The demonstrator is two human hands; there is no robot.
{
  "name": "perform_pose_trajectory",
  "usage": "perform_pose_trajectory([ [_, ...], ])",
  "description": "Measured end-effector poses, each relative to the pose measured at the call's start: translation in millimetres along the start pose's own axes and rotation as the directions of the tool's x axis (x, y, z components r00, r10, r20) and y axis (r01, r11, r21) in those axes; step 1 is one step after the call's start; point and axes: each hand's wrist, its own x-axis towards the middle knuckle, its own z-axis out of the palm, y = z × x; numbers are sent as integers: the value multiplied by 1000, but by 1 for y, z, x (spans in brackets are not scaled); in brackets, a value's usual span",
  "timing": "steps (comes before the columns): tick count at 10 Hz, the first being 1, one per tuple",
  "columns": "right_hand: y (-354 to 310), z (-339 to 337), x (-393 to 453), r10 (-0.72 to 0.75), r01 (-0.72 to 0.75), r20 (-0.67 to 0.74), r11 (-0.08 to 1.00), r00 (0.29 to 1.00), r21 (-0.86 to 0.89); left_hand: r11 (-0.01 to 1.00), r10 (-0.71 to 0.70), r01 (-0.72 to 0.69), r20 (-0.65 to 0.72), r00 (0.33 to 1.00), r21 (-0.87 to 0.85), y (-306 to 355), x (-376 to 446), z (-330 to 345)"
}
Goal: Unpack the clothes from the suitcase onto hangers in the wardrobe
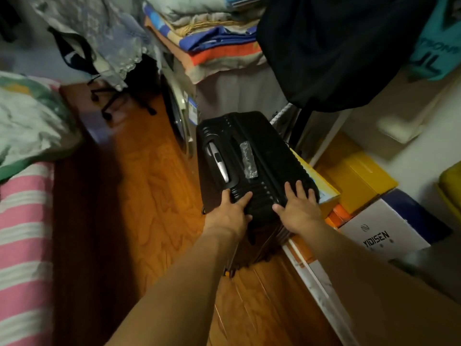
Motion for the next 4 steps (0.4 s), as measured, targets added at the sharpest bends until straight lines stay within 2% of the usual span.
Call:
perform_pose_trajectory([
  [1,-6,-5,33,71,-71,7,996,997,59,1000,20,-21,-21,1000,-21,6,33,-11],
  [3,-14,-26,37,124,-126,41,991,991,51,997,39,-43,55,998,71,17,46,-27],
  [4,-26,-30,-4,101,-102,50,995,994,18,999,5,-16,208,978,52,15,34,-40],
])
